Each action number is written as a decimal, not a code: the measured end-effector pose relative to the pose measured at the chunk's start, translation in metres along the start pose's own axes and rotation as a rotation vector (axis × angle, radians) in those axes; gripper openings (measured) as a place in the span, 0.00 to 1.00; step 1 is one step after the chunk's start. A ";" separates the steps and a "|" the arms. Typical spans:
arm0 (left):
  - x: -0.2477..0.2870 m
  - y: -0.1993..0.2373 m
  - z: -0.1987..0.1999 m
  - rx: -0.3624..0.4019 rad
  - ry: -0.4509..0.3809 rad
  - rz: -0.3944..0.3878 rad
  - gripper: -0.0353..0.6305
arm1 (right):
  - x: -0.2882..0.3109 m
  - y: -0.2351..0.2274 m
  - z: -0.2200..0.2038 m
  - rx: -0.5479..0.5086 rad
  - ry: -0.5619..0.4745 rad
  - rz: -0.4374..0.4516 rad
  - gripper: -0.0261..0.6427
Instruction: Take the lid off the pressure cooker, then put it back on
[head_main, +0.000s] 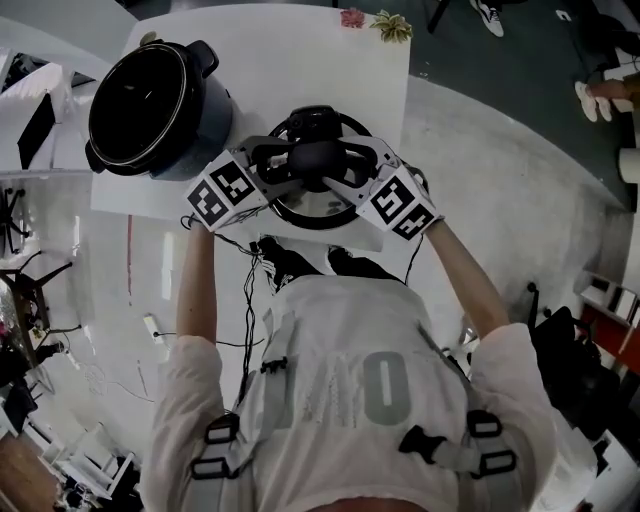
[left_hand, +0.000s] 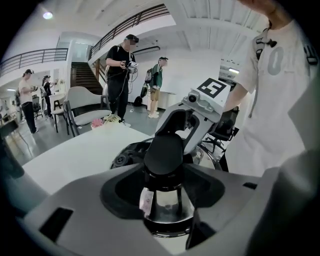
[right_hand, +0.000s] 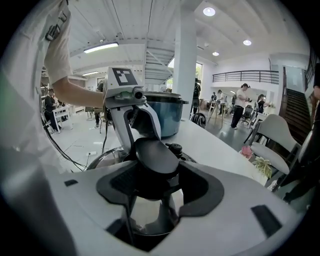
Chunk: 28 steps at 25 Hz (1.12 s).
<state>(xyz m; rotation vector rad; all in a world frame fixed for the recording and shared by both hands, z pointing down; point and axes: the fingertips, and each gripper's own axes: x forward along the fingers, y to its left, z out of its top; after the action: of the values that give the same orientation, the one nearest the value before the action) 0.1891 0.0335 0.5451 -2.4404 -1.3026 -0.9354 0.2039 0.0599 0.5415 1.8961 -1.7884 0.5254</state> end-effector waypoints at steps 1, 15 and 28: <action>0.003 0.001 -0.003 -0.001 0.004 -0.004 0.41 | 0.002 -0.001 -0.003 0.000 0.007 -0.001 0.42; 0.027 -0.006 -0.019 -0.004 0.016 -0.004 0.41 | 0.012 0.005 -0.040 -0.077 0.087 -0.022 0.42; 0.026 -0.008 -0.019 -0.036 -0.019 0.014 0.41 | 0.011 0.006 -0.039 -0.082 0.077 -0.020 0.42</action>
<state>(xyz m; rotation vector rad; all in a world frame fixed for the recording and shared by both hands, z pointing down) 0.1848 0.0466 0.5747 -2.4885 -1.2837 -0.9418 0.2000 0.0738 0.5800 1.8121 -1.7138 0.5030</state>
